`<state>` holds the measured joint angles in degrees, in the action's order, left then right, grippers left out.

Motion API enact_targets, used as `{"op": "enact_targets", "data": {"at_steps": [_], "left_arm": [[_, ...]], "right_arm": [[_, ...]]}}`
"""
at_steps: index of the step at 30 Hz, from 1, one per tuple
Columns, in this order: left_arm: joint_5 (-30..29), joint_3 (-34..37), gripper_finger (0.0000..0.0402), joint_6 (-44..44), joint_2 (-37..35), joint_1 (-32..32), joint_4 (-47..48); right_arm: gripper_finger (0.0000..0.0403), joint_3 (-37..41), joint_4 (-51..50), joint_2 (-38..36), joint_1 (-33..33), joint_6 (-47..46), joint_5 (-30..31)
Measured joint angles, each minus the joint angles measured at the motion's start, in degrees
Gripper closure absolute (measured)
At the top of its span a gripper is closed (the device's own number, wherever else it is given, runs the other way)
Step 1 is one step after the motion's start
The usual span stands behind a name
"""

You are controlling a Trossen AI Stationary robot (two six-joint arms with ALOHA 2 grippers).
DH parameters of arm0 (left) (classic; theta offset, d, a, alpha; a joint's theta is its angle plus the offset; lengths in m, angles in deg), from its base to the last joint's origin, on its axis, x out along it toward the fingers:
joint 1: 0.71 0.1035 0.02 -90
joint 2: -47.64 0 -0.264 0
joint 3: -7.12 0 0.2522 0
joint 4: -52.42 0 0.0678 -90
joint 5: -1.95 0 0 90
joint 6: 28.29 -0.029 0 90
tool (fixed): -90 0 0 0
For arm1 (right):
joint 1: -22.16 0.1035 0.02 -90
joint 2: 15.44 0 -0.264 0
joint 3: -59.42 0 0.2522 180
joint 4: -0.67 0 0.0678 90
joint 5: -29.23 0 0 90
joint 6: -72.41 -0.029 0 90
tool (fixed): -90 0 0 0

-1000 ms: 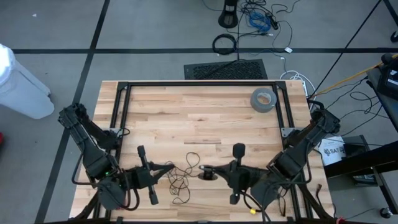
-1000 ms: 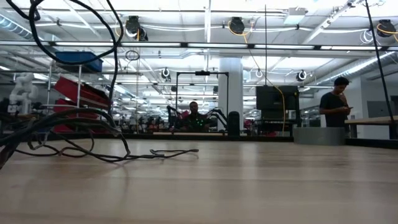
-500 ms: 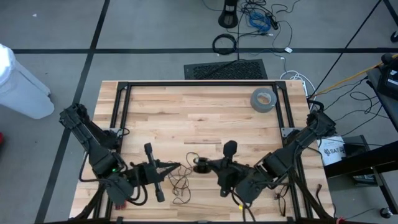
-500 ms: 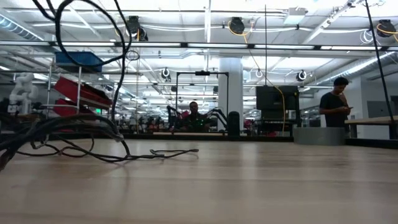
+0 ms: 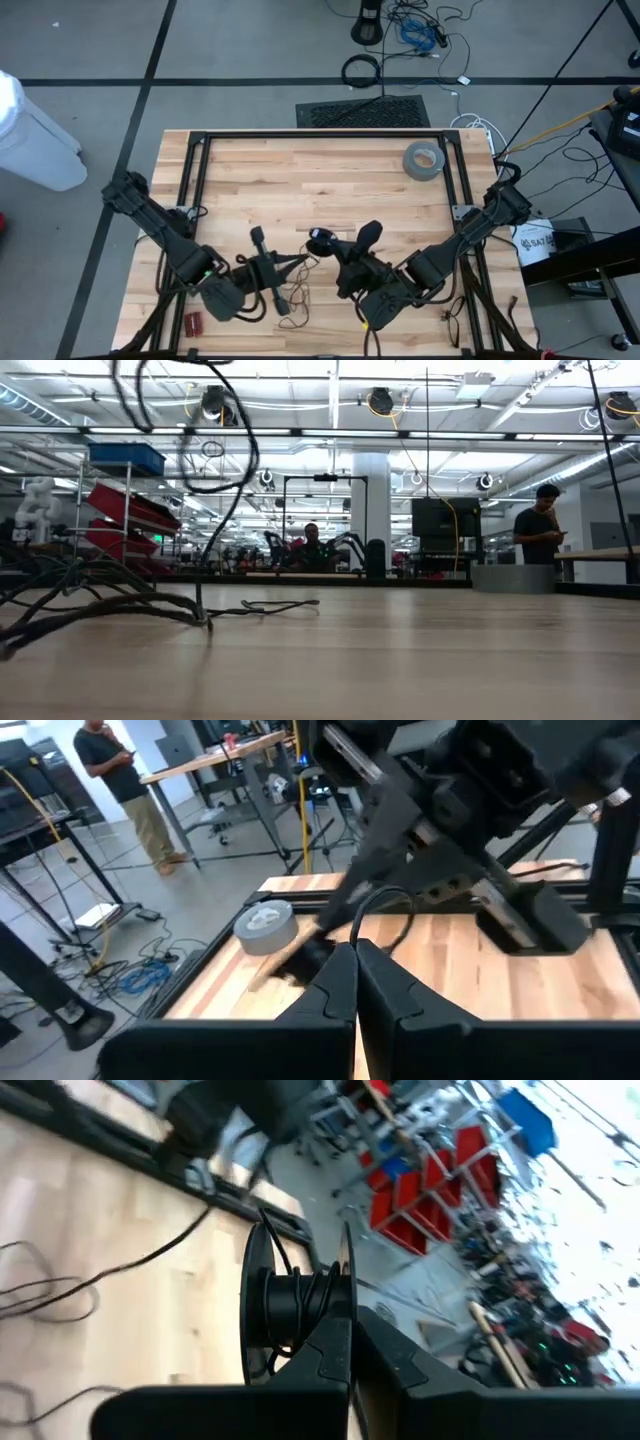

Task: Coil cords
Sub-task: Coil the black wire onto the spool

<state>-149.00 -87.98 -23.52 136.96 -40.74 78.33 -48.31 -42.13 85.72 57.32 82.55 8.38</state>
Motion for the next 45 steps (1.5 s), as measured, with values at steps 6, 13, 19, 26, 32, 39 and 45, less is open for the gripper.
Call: {"op": "enact_targets", "data": {"at_steps": [6, 13, 19, 26, 32, 39, 45], "left_arm": [[6.97, 0.00, 0.0400, -3.18, 1.84, 1.60, -6.19], [12.19, -0.02, 0.0400, -5.35, 4.58, 3.35, -11.98], [17.63, -0.02, 0.0400, -5.69, 6.51, 5.90, -13.17], [18.98, -0.02, 0.0400, -6.68, 8.10, 7.81, -13.18], [18.99, -0.02, 0.0400, -6.75, 9.31, 8.71, -14.52], [18.97, -0.02, 0.0400, -7.25, 9.70, 9.60, -13.34], [18.95, -0.02, 0.0400, -9.90, 9.70, 9.53, -10.16]], "right_arm": [[0.0403, 0.00, 2.14, -0.15, 0.04, -0.10, 2.70], [0.0403, 0.00, 2.33, -0.31, 0.17, -0.45, 2.88], [0.0403, 0.00, 2.41, -1.23, 0.78, -0.44, 2.82], [0.0403, 0.00, 2.57, -4.20, 4.08, -2.84, 2.59], [0.0403, 0.00, 2.69, -5.94, 6.57, -6.20, 1.52], [0.0403, 0.00, 2.69, -7.81, 8.83, -9.50, -2.08], [0.0403, 0.00, 2.57, -8.53, 10.84, -9.96, -2.17]]}}
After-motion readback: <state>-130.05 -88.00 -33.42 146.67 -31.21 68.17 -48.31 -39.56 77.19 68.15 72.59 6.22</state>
